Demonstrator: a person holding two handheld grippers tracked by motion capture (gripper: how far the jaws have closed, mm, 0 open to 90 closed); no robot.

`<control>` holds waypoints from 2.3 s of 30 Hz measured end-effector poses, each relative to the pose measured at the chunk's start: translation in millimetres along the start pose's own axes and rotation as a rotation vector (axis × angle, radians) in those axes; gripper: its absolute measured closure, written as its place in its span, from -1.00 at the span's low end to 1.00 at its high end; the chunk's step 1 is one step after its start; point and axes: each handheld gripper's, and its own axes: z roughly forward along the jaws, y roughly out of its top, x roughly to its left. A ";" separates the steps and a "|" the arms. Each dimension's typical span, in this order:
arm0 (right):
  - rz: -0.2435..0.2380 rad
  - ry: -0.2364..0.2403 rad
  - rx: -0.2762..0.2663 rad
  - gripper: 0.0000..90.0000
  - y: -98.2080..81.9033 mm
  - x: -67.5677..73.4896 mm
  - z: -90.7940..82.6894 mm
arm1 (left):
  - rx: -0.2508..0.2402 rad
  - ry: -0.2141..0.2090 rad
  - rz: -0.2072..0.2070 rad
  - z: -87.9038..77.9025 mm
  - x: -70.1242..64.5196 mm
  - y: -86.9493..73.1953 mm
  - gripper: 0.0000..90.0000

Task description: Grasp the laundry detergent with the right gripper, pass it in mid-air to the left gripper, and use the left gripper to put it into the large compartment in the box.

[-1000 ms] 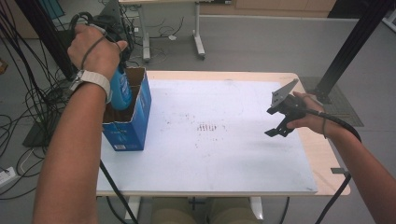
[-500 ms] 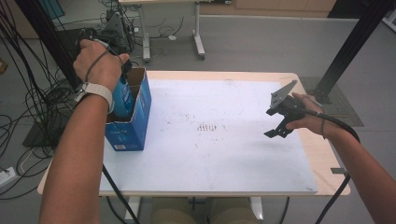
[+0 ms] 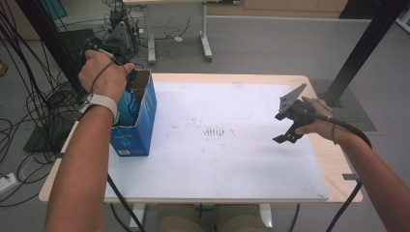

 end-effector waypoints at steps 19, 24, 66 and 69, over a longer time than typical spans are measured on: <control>0.014 0.005 -0.002 -0.75 -4.5 0.2 4.0 | 0.011 0.004 0.005 38.8 -1.2 -5.3 -0.17; 0.017 0.007 -0.002 -0.76 -6.0 0.4 5.2 | 0.017 0.004 0.007 51.7 -3.3 -6.9 -0.17; 0.039 0.006 -0.002 -0.76 -11.5 2.0 8.1 | 0.051 0.001 0.038 93.0 -7.1 -10.5 -0.17; 0.038 0.008 0.000 -0.76 -10.9 2.8 8.2 | 0.057 -0.002 0.039 92.9 -6.5 -10.1 -0.18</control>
